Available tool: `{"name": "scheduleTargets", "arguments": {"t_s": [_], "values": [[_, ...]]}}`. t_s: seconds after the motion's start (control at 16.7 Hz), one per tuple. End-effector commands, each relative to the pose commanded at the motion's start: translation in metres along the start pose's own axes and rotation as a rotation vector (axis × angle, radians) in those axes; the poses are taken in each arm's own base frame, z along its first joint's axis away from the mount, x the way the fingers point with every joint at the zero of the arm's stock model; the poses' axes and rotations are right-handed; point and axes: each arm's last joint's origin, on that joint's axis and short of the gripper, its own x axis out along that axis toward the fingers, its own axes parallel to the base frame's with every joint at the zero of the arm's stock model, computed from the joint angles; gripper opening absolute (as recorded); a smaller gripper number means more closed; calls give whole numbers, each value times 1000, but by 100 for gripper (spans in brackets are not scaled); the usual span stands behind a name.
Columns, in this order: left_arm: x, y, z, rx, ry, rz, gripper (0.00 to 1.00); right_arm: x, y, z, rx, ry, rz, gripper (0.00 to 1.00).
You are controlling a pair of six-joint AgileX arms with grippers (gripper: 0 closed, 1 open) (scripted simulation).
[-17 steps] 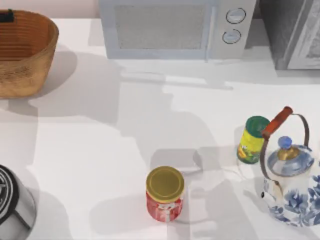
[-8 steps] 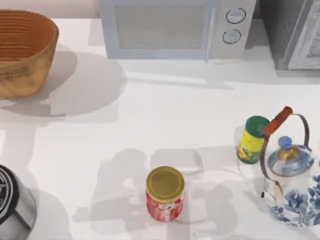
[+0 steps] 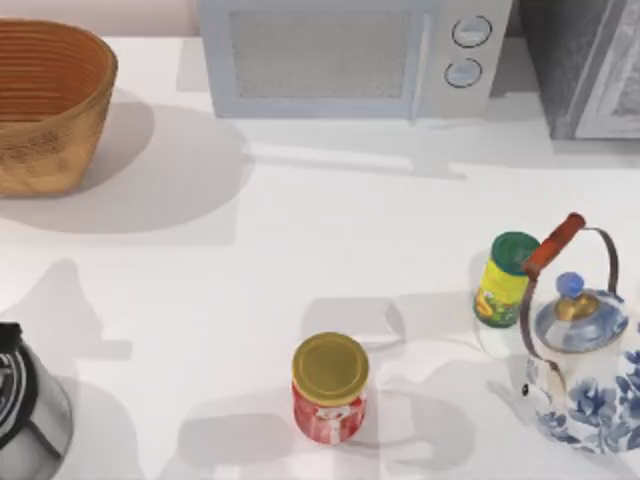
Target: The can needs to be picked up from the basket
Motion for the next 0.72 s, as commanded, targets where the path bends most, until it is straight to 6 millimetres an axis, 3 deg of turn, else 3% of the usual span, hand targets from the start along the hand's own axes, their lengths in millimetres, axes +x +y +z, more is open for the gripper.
{"name": "scheduleTargets", "arguments": {"t_s": [0.18, 0.3, 0.72], "values": [[-2, 0, -30, 1, -96, 22, 0, 0, 0, 0, 0, 0, 0, 100], [-2, 0, -40, -1, -132, 34, 0, 0, 0, 0, 0, 0, 0, 100], [-2, 0, -42, 0, -138, 39, 0, 0, 0, 0, 0, 0, 0, 100]]}}
